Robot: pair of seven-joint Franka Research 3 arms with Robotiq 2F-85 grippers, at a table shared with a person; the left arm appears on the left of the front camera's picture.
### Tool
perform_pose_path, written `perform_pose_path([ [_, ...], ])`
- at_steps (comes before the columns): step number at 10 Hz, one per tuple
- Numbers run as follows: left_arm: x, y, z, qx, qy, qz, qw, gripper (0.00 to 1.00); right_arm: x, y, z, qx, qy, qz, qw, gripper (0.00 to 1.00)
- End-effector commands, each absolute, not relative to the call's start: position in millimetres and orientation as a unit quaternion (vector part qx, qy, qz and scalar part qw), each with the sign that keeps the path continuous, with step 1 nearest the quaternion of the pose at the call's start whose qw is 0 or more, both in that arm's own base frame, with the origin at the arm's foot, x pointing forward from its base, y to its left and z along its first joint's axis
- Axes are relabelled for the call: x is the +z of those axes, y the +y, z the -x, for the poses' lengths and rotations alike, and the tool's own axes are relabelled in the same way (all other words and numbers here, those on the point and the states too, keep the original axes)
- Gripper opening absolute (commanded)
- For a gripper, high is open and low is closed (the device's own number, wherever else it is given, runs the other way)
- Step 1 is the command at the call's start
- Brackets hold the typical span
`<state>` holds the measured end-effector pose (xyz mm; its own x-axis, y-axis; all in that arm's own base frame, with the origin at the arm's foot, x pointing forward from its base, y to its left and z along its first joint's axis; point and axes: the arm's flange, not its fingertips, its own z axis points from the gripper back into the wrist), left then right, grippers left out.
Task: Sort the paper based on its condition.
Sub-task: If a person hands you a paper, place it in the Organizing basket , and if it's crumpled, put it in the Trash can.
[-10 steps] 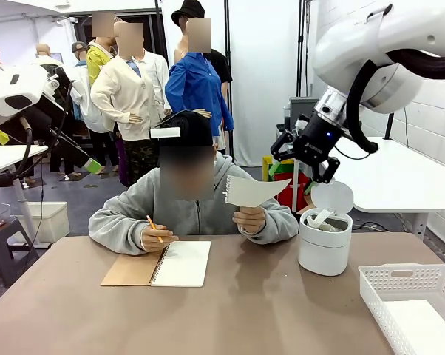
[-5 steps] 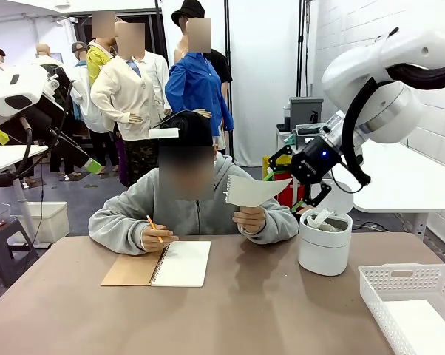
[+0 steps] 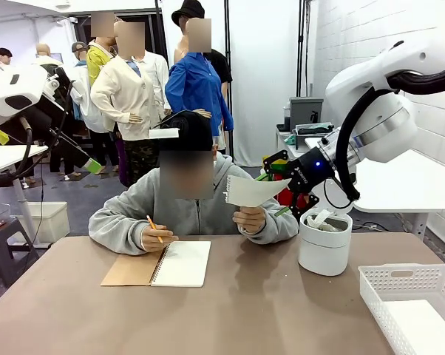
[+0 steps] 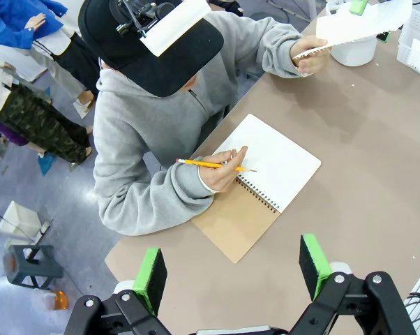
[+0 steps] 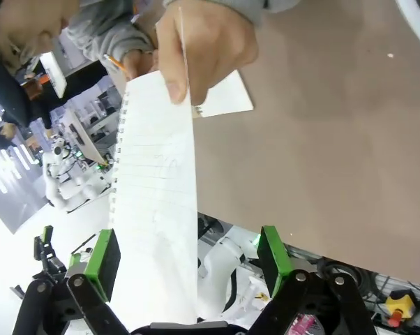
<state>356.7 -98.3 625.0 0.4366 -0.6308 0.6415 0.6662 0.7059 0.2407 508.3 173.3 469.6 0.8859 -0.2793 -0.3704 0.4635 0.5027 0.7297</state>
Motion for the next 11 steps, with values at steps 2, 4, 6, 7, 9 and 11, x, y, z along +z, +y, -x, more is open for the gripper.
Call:
perform_pose_path([
  [2, 625.0, -97.3, -357.2, -0.382, -0.368, 0.025, 0.847, 1.0, 471.9, 173.3, -508.3, -0.216, 0.107, -0.437, 0.866, 1.0],
  [4, 625.0, -97.3, -357.2, -0.382, -0.368, 0.025, 0.847, 1.0, 469.7, 173.1, -508.0, -0.215, 0.102, -0.449, 0.861, 0.82],
  [6, 625.0, -97.3, -357.2, -0.382, -0.368, 0.025, 0.847, 1.0, 470.0, 174.0, -510.0, -0.216, 0.105, -0.457, 0.856, 0.43],
  [7, 625.0, -97.3, -357.2, -0.382, -0.368, 0.025, 0.847, 1.0, 470.1, 172.9, -510.0, -0.216, 0.105, -0.459, 0.856, 0.23],
  [9, 625.0, -97.3, -357.2, -0.382, -0.368, 0.025, 0.847, 1.0, 471.7, 171.9, -509.5, -0.21, 0.104, -0.464, 0.854, 0.0],
  [11, 625.0, -97.3, -357.2, -0.382, -0.368, 0.025, 0.847, 1.0, 472.3, 172.4, -508.4, -0.209, 0.104, -0.467, 0.853, 0.0],
])
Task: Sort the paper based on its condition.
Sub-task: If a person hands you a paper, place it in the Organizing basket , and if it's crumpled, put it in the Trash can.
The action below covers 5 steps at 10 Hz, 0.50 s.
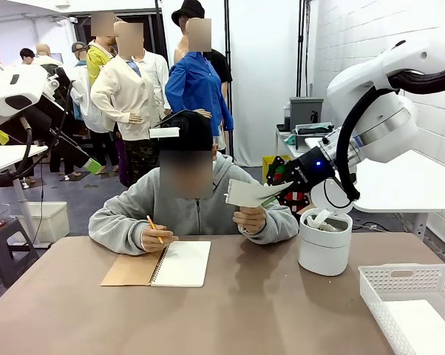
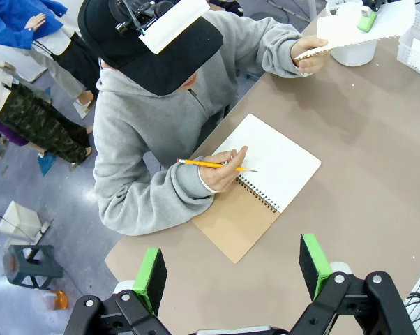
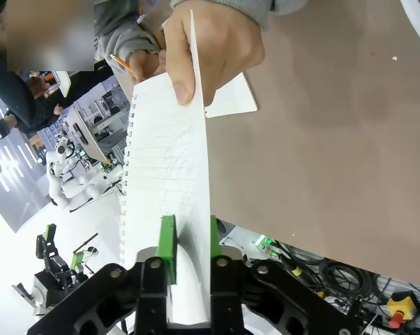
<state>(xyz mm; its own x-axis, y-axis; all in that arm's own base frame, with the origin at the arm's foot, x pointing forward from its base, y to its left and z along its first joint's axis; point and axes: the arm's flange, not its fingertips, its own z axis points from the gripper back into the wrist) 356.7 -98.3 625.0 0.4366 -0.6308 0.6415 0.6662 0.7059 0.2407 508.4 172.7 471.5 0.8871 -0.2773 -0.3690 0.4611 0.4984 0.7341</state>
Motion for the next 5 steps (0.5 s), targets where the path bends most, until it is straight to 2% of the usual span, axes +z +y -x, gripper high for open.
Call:
perform_pose_path([
  [1, 625.0, -97.3, -357.2, -0.382, -0.368, 0.025, 0.847, 1.0, 473.2, 171.8, -508.7, -0.207, 0.104, -0.468, 0.853, 0.0],
  [5, 625.0, -97.3, -357.2, -0.382, -0.368, 0.025, 0.847, 1.0, 491.3, 175.7, -502.1, -0.174, 0.091, -0.479, 0.855, 0.0],
])
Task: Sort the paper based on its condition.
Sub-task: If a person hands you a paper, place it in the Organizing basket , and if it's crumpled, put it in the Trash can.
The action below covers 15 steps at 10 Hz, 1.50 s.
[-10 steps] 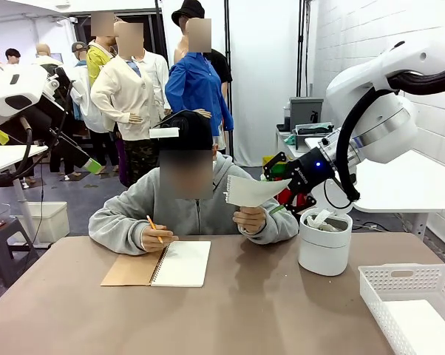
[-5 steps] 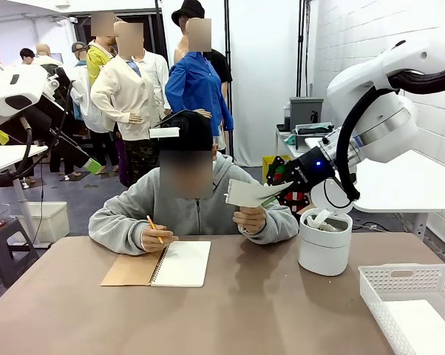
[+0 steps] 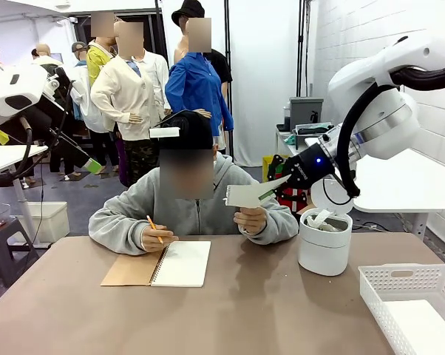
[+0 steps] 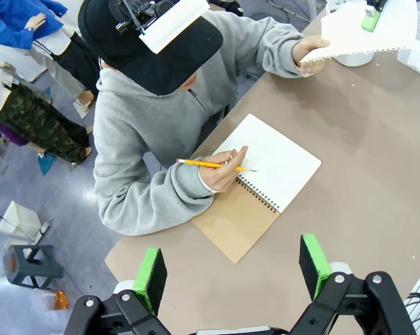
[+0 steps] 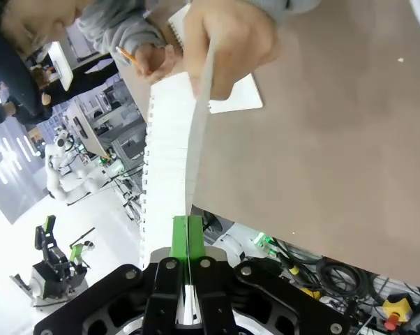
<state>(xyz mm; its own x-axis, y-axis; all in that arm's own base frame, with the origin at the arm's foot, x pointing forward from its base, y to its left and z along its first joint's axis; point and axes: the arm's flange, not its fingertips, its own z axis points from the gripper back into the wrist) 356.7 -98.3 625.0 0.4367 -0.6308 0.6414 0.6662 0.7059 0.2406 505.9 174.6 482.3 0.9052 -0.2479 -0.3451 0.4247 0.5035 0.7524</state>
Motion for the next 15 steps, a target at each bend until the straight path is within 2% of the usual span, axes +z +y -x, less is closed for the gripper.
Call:
perform_pose_path([
  [1, 625.0, -97.3, -357.2, -0.382, -0.368, 0.025, 0.847, 1.0, 509.3, 178.8, -499.8, -0.149, 0.07, -0.475, 0.864, 0.0],
  [4, 625.0, -97.3, -357.2, -0.382, -0.368, 0.025, 0.847, 1.0, 573.1, 187.2, -489.0, -0.026, -0.007, -0.445, 0.895, 0.0],
  [6, 625.0, -97.3, -357.2, -0.382, -0.368, 0.025, 0.847, 1.0, 624.2, 184.8, -469.6, 0.098, -0.069, -0.388, 0.914, 0.0],
  [8, 625.0, -97.3, -357.2, -0.382, -0.368, 0.025, 0.847, 1.0, 679.1, 176.0, -444.2, 0.216, -0.147, -0.326, 0.909, 0.0],
  [10, 625.0, -97.3, -357.2, -0.382, -0.368, 0.025, 0.847, 1.0, 693.0, 167.3, -422.2, 0.278, -0.176, -0.204, 0.922, 0.0],
  [11, 625.0, -97.3, -357.2, -0.382, -0.368, 0.025, 0.847, 1.0, 690.0, 163.9, -415.6, 0.292, -0.155, -0.155, 0.931, 0.0],
  [15, 625.0, -97.3, -357.2, -0.382, -0.368, 0.025, 0.847, 1.0, 668.1, 144.7, -382.9, 0.287, -0.165, 0.025, 0.943, 0.0],
])
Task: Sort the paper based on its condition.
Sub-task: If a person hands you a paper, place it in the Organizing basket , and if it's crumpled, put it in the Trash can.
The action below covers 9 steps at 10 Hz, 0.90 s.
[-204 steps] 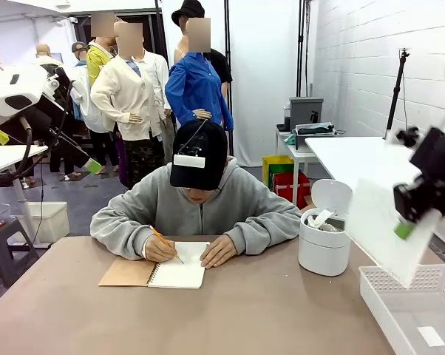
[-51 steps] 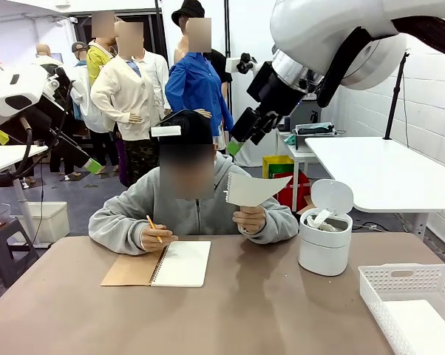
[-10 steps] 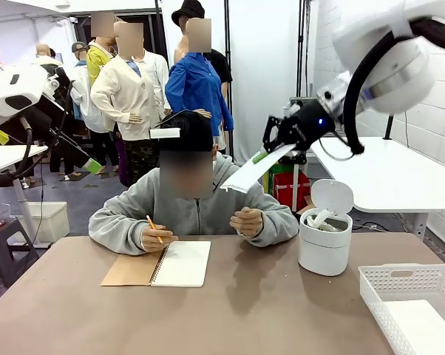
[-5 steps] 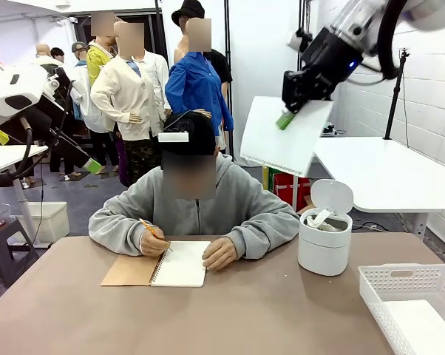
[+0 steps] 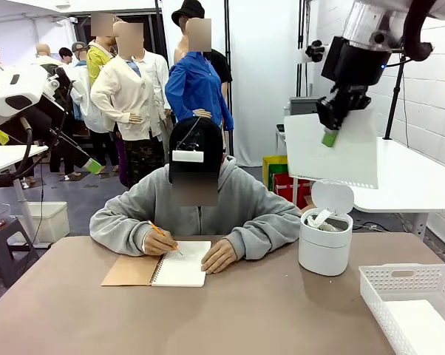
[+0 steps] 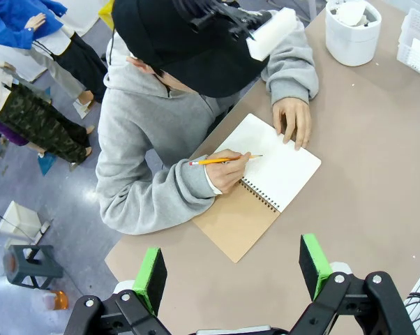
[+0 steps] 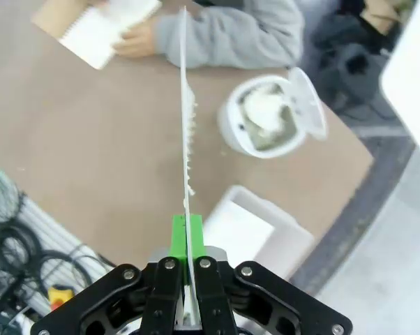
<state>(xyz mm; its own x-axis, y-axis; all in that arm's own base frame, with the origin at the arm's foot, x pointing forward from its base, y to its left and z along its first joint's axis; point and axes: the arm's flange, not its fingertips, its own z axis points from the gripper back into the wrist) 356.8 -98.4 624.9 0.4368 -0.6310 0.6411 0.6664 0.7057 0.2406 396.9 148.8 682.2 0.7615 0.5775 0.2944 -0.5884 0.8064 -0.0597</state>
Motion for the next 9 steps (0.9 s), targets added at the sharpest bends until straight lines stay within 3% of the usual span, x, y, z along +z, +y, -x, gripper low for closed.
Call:
perform_pose_path([
  [1, 625.0, -97.3, -357.2, -0.382, -0.368, 0.025, 0.847, 1.0, 652.6, 130.8, -376.1, 0.266, -0.154, 0.043, 0.951, 0.0],
  [9, 625.0, -97.3, -357.2, -0.382, -0.368, 0.025, 0.847, 1.0, 514.6, 37.2, -318.6, 0.051, -0.032, 0.075, 0.995, 0.0],
])
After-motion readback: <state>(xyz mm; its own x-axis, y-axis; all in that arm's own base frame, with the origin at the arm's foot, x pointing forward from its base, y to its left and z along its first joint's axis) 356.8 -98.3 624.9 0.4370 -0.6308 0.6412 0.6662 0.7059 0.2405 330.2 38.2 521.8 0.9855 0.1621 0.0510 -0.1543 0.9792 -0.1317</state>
